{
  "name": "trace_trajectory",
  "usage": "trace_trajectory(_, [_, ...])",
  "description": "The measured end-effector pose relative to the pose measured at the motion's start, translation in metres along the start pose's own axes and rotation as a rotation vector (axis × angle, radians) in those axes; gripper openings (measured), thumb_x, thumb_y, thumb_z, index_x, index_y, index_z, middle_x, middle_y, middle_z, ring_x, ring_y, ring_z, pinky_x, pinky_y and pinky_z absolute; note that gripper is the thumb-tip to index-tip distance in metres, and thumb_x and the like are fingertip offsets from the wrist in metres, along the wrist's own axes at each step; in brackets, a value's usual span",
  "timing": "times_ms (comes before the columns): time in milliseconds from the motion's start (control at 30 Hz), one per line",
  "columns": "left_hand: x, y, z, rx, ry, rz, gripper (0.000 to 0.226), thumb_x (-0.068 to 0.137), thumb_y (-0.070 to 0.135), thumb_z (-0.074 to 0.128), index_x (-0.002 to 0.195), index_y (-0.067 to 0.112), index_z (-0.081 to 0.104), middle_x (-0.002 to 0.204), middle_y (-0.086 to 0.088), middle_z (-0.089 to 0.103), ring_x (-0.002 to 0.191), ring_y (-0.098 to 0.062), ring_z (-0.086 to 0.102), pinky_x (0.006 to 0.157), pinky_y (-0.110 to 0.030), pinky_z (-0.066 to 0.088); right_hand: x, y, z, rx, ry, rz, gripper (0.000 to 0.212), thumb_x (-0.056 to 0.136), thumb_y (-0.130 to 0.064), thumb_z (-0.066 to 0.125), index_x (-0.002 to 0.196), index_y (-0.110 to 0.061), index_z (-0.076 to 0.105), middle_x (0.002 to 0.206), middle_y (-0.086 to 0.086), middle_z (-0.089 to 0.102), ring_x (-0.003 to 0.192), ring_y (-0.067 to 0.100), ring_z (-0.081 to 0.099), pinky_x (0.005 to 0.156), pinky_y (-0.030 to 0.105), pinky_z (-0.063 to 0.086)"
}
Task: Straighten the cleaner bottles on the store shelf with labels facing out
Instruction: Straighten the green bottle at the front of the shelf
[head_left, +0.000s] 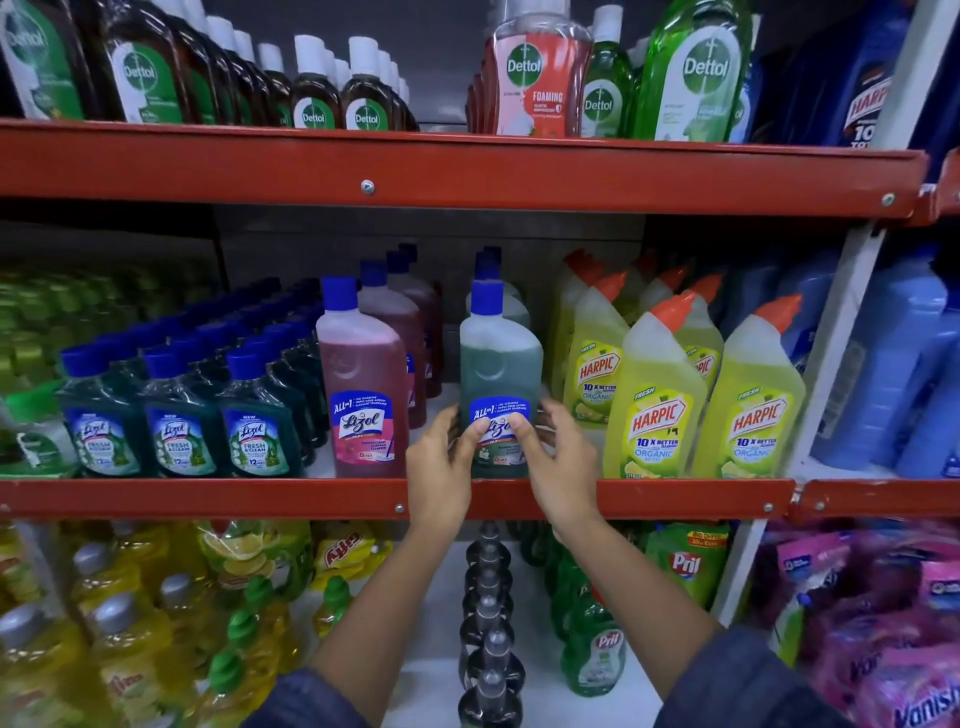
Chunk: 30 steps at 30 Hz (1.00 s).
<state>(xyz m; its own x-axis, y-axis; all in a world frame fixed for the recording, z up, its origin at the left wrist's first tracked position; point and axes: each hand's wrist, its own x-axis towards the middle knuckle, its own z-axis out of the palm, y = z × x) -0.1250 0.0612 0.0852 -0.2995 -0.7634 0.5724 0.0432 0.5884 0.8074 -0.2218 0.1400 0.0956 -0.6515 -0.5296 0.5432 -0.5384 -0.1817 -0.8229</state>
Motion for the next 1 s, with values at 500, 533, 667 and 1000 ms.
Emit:
trace_trajectory(500, [-0.025,0.007,0.013,0.09,0.035,0.037,0.047,0.098,0.032,0.05,0.14,0.011,0.044,0.133,0.001,0.057,0.12,-0.011,0.055,0.097,-0.015,0.042,-0.008,0.01,-0.009,0.033,-0.156,0.019,0.057,0.09,-0.038,0.062,0.141,-0.02,0.044,0.137,-0.002,0.056,0.121,0.006,0.055,0.098,0.017,0.046])
trace_trajectory(533, [-0.032,0.009,0.017,0.088,0.053,0.052,0.051,0.099,0.032,0.048,0.145,0.012,0.037,0.141,-0.002,0.052,0.127,-0.012,0.049,0.104,-0.022,0.04,-0.014,0.011,-0.012,-0.002,-0.152,-0.016,0.059,0.09,-0.04,0.061,0.143,-0.021,0.041,0.143,-0.004,0.051,0.128,0.007,0.049,0.105,0.024,0.042])
trace_trajectory(667, [-0.058,0.02,0.037,0.064,0.108,0.119,0.054,0.099,0.033,0.041,0.148,0.014,0.03,0.152,-0.004,0.038,0.14,-0.012,0.034,0.113,-0.021,0.029,-0.037,0.013,-0.037,-0.158,-0.011,-0.208,0.05,0.095,-0.03,0.056,0.141,-0.02,0.043,0.137,-0.013,0.046,0.13,0.0,0.04,0.107,0.016,0.034])
trace_trajectory(1000, [-0.069,0.064,0.108,-0.242,-0.165,-0.063,0.054,0.097,0.042,0.039,0.146,0.02,0.034,0.138,0.027,0.036,0.114,0.034,0.03,0.096,0.003,0.028,-0.023,0.033,-0.125,-0.174,0.277,-0.141,0.047,0.098,-0.03,0.05,0.141,-0.013,0.042,0.145,0.002,0.047,0.135,0.012,0.039,0.112,0.031,0.033])
